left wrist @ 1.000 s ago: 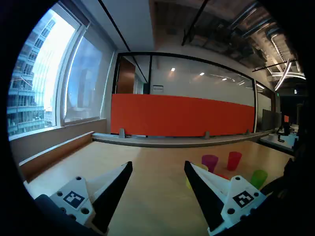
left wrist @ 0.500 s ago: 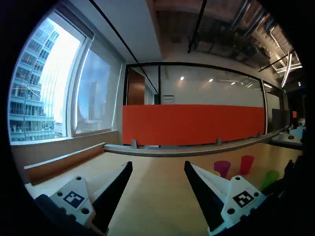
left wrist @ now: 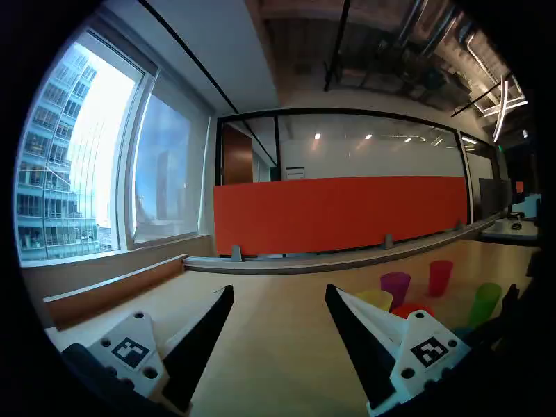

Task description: Pour water

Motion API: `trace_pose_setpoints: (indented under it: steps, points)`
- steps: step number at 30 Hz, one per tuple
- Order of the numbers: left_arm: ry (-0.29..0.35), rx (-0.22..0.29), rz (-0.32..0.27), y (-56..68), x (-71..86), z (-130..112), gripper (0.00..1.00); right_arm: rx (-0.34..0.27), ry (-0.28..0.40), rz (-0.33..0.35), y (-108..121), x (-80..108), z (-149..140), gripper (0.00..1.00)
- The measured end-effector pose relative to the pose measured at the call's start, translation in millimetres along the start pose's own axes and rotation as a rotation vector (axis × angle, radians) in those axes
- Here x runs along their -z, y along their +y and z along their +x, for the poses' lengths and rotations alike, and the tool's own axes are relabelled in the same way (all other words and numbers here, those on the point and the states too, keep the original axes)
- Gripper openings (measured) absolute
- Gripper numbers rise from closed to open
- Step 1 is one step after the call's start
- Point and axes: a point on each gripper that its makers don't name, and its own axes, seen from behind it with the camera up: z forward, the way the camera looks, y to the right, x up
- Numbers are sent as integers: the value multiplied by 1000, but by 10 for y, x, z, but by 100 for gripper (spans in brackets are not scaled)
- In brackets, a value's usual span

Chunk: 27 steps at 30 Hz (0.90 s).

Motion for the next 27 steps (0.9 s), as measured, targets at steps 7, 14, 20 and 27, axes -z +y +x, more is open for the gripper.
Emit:
trace_pose_setpoints:
  steps: [7, 14, 20, 27]
  points:
    - [-5, 20, -24, 41, 6, -102, 98, -6, 3, -5, 39, 7, 26, 100]
    - [-16, 14, -35, 74, -3, -176, 98, -6, 1, 1, 22, 17, 26, 100]
    - [-17, 29, -43, 78, -9, -212, 98, -5, 2, 7, -2, 17, 43, 100]
    - [-31, 50, -49, 75, -20, -304, 98, 3, 6, 7, -5, 14, 86, 100]
